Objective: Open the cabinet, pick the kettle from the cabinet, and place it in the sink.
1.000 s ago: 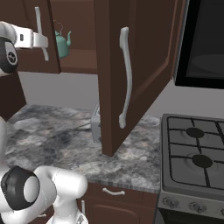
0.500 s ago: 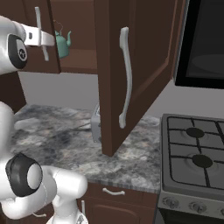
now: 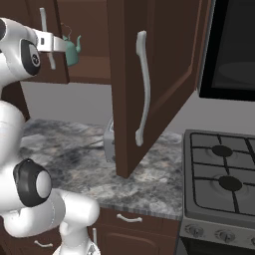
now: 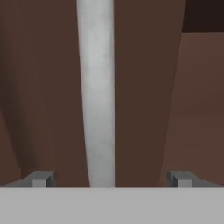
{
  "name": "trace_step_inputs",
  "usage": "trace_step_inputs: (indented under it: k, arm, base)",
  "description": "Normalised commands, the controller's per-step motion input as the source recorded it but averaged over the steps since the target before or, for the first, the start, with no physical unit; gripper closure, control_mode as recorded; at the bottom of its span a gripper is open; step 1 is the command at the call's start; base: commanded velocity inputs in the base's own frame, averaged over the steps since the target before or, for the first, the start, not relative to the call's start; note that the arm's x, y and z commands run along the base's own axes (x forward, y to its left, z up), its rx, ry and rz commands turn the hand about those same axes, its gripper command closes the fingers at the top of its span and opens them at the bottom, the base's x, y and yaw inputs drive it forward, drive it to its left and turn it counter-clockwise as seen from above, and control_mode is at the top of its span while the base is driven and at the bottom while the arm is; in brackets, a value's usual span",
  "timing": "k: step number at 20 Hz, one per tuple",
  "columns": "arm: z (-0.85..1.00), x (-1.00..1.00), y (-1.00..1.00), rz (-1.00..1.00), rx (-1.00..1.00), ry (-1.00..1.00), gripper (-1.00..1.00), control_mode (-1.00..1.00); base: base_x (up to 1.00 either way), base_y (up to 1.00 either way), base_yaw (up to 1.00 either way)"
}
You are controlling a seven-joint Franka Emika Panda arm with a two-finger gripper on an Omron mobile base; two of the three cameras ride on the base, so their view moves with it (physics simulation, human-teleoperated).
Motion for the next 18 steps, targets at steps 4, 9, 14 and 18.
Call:
trace_step_inputs:
  k: [4,9,14,18]
  arm:
    - [-0.08,0.4,0.05,0.0,0.0,0.0,-1.0,-1.0]
    - [-0.09,0.36,0.03,0.0,0.0,0.0,-1.0,-1.0]
    - [-0.08,0.36,0.06,0.0,0.0,0.0,1.0,-1.0]
    - [-0.1,0.31,0.12,0.0,0.0,0.0,1.0,-1.0]
  base:
    - [0.0,0.0,0.0]
    - [0.0,0.0,0.0]
    - [0.0,0.0,0.0]
    - [0.0,0.0,0.0]
